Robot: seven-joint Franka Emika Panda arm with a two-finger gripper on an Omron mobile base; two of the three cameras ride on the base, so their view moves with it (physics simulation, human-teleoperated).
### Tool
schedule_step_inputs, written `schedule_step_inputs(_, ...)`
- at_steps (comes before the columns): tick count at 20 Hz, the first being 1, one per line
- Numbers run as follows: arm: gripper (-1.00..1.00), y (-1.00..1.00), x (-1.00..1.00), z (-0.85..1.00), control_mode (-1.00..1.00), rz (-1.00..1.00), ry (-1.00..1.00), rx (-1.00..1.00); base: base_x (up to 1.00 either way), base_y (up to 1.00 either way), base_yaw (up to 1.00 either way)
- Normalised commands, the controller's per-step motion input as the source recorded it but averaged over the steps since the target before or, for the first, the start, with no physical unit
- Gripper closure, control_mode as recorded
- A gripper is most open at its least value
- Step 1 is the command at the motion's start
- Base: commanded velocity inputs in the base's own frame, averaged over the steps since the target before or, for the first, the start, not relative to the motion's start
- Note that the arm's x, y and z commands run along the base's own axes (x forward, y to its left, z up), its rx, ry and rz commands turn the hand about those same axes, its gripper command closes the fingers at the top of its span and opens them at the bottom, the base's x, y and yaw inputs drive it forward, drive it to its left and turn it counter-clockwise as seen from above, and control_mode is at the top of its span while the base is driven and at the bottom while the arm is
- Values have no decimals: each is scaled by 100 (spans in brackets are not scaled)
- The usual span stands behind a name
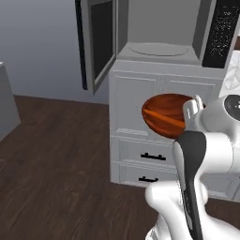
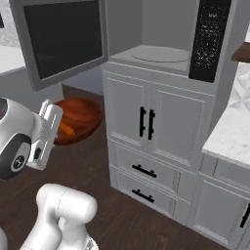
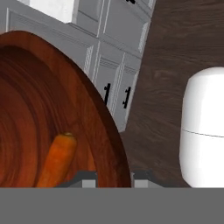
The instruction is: Pick the carrot from the sink and place it in the bowl. Then pick the bowl and place it in the microwave. Then close the microwave door and press the start button.
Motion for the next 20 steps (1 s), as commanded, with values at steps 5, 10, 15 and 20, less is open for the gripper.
schedule_step_inputs(5,100,0,0,0,100,0,0,0,56,-82,21)
schedule_step_inputs(10,100,0,0,0,100,0,0,0,56,-9,5)
schedule_step_inputs(15,100,0,0,0,100,0,0,0,37,7,7)
schedule_step_inputs(20,100,0,0,0,100,0,0,0,63,10,6)
